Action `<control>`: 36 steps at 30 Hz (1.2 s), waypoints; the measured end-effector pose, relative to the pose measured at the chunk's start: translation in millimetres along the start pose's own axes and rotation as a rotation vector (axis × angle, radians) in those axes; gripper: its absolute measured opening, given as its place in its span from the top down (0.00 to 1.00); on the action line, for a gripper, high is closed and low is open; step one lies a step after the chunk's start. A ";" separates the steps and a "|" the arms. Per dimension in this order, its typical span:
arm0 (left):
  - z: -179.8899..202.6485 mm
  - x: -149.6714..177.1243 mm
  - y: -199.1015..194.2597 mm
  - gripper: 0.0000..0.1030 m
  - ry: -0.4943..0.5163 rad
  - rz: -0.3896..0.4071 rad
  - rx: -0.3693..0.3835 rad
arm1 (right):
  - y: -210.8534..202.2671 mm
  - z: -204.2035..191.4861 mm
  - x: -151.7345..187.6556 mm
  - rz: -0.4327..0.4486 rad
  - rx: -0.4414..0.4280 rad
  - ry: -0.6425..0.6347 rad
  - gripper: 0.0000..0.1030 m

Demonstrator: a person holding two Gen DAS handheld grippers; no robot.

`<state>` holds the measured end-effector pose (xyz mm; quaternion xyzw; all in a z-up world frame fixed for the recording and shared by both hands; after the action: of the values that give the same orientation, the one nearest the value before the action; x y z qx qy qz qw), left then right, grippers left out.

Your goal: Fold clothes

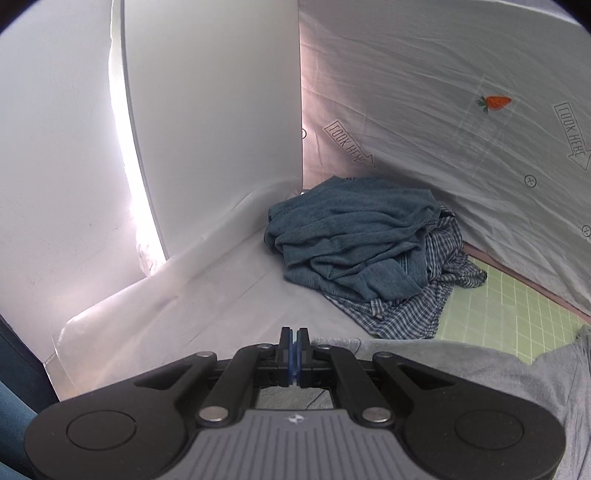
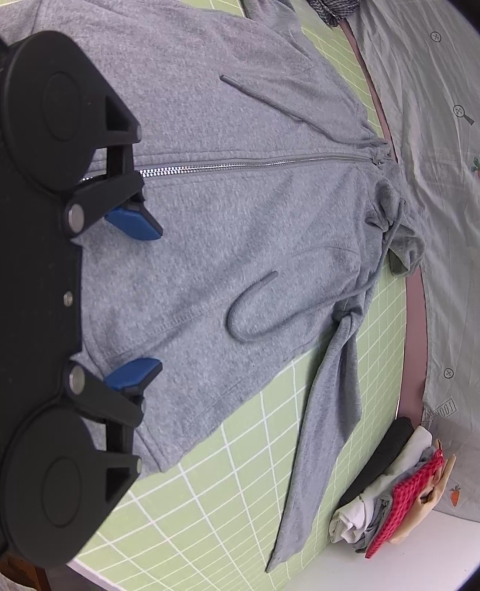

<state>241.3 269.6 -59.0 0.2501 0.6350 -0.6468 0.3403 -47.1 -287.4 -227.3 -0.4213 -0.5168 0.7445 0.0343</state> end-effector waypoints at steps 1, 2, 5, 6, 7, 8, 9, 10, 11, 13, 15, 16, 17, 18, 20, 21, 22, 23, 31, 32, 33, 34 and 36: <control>3.2 -3.1 -4.1 0.99 0.016 0.010 0.000 | 0.2 -0.1 0.1 0.000 0.002 0.003 0.30; 6.5 -6.3 -8.2 0.99 0.033 0.021 -0.001 | 0.4 -0.3 0.1 0.000 0.004 0.007 0.30; 12.7 -12.5 -14.5 0.99 0.045 0.041 -0.001 | 1.9 -0.1 -0.1 0.000 0.003 0.031 0.28; 10.6 -14.4 -13.7 0.99 0.034 0.040 -0.007 | 2.3 0.2 -0.2 0.000 0.002 0.036 0.27; 6.9 -16.4 -12.5 1.00 0.020 0.037 -0.014 | 2.6 0.4 -0.1 0.001 0.001 0.041 0.27; 2.9 -18.3 -11.8 1.00 0.011 0.038 -0.023 | 2.8 0.5 -0.1 0.002 0.000 0.044 0.27; -1.3 -20.1 -10.8 1.00 0.003 0.040 -0.035 | 2.9 0.6 -0.1 0.003 0.000 0.045 0.26; -6.4 -21.3 -8.7 1.00 -0.001 0.040 -0.054 | 3.1 0.9 0.0 0.003 -0.001 0.046 0.26; -12.1 -22.1 -5.3 1.00 -0.005 0.038 -0.076 | 3.3 1.2 0.0 0.004 -0.003 0.047 0.26; -24.1 -22.9 2.9 1.00 -0.013 0.030 -0.124 | 3.7 1.7 0.0 0.003 -0.008 0.049 0.25; -37.2 -17.9 18.1 1.00 -0.035 -0.001 -0.170 | 4.3 2.3 0.1 0.002 -0.014 0.053 0.25; -43.5 -14.5 25.2 1.00 -0.049 -0.018 -0.185 | 4.8 2.6 0.0 0.000 -0.016 0.054 0.25; -49.7 -10.8 31.6 1.00 -0.061 -0.036 -0.204 | 5.4 2.9 -0.1 -0.001 -0.019 0.056 0.24; -55.6 -6.6 36.9 1.00 -0.069 -0.052 -0.227 | 5.8 3.1 -0.2 -0.002 -0.020 0.058 0.24; -67.0 1.6 46.6 1.00 -0.075 -0.084 -0.278 | 6.6 3.6 -0.2 -0.004 -0.022 0.061 0.23; -71.7 5.2 49.9 1.00 -0.065 -0.097 -0.304 | 7.0 3.8 -0.2 -0.006 -0.023 0.062 0.23; -76.5 9.9 53.4 1.00 -0.068 -0.114 -0.315 | 7.4 4.1 -0.3 -0.006 -0.024 0.064 0.22; -81.2 14.6 56.9 1.00 -0.070 -0.131 -0.326 | 7.8 4.2 -0.3 -0.007 -0.024 0.065 0.22; -66.9 72.9 89.5 0.82 -0.099 -0.293 -0.241 | 10.1 2.9 -1.1 -0.006 -0.017 0.083 0.17; -64.9 82.5 92.6 0.73 -0.123 -0.313 -0.228 | 10.4 2.9 -1.2 -0.006 -0.016 0.085 0.16; -64.0 93.5 94.4 0.70 -0.147 -0.329 -0.225 | 10.7 2.8 -1.3 -0.005 -0.016 0.087 0.16; -63.5 102.8 96.0 0.64 -0.167 -0.341 -0.224 | 10.9 2.8 -1.4 -0.005 -0.015 0.089 0.16; -63.1 115.8 99.1 0.55 -0.197 -0.347 -0.225 | 10.9 2.8 -1.1 -0.004 -0.013 0.091 0.15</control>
<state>235.0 321.7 -215.3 0.0334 0.7004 -0.6421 0.3100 -44.1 -295.1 -235.0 -0.4539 -0.5204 0.7211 0.0563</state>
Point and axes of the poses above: each gripper's, at about its wrist camera, not at the fingertips, and y roughly the way its jaws point, z to its right, x to its underside, the point moved 10 cm from there along y, roughly the way its jaws point, and after that the axes turned 3 degrees about x, right-handed, at the moved point
